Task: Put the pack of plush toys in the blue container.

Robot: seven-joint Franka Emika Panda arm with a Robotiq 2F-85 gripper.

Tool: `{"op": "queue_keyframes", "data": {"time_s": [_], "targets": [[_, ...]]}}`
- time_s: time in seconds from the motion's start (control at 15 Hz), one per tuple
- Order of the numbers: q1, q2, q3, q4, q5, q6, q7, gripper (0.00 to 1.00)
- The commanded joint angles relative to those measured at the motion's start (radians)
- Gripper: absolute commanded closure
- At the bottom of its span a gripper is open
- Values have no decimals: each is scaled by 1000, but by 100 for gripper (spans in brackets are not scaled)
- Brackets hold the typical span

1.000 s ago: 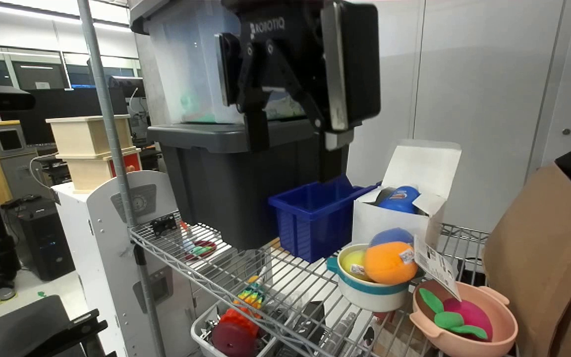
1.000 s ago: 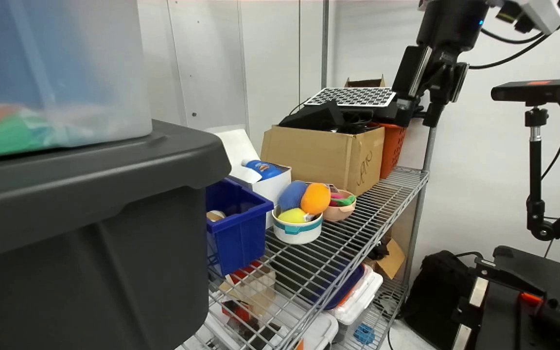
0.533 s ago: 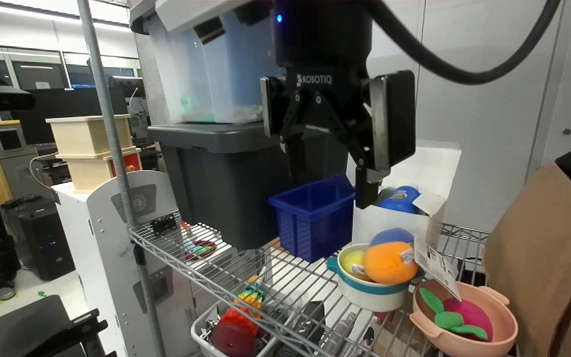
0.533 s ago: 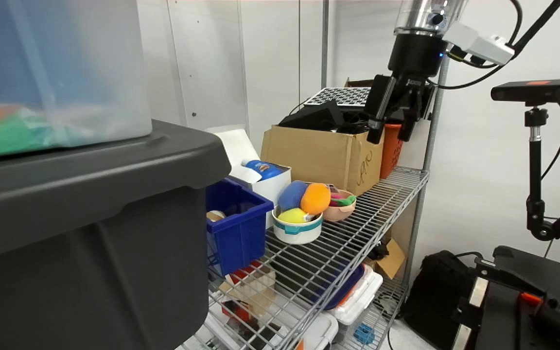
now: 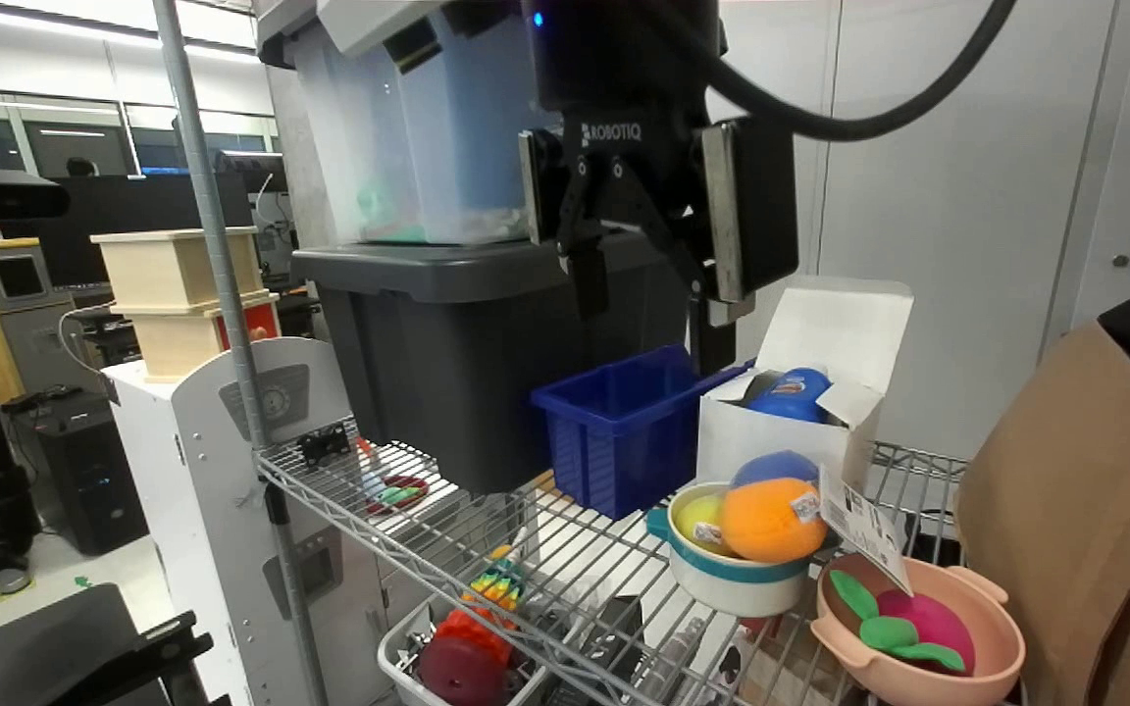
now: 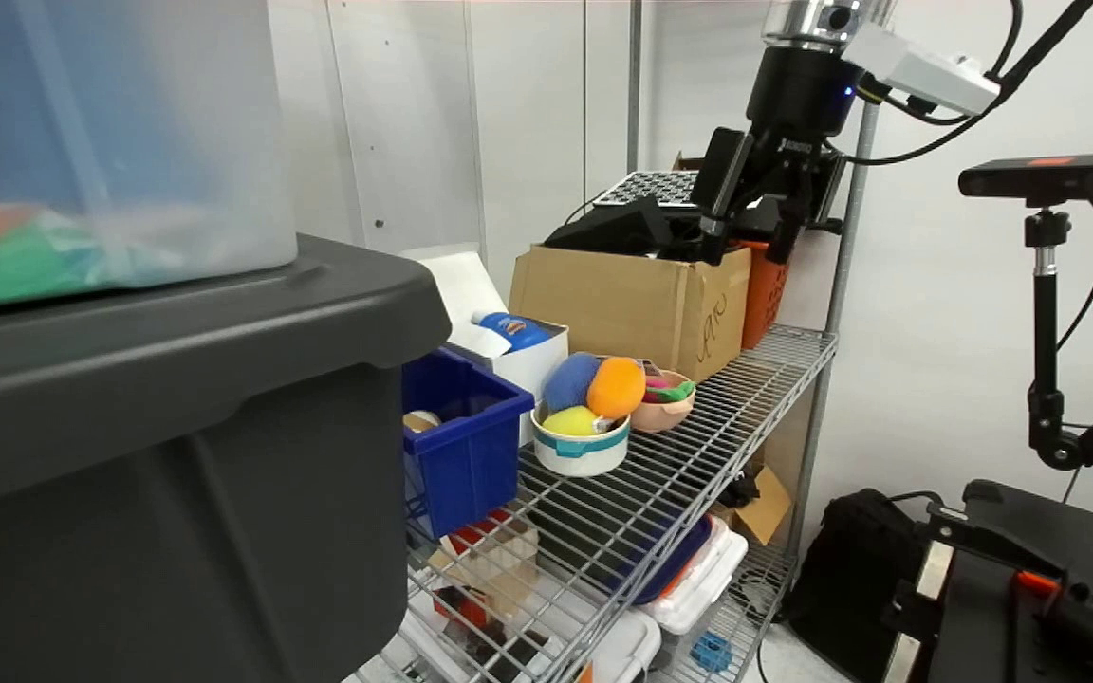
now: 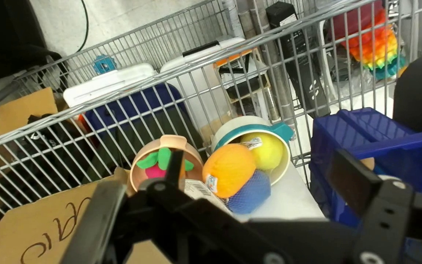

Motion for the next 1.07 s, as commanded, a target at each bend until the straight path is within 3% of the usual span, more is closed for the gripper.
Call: {"op": "queue_keyframes", "data": {"time_s": [0.0,0.6,1.0], "targets": [[-18,0,18,0,-3,-2,3,0],[-13,0,25,-32,-4,21,-12,0],[9,54,72,37,23,15,-11,0]]}}
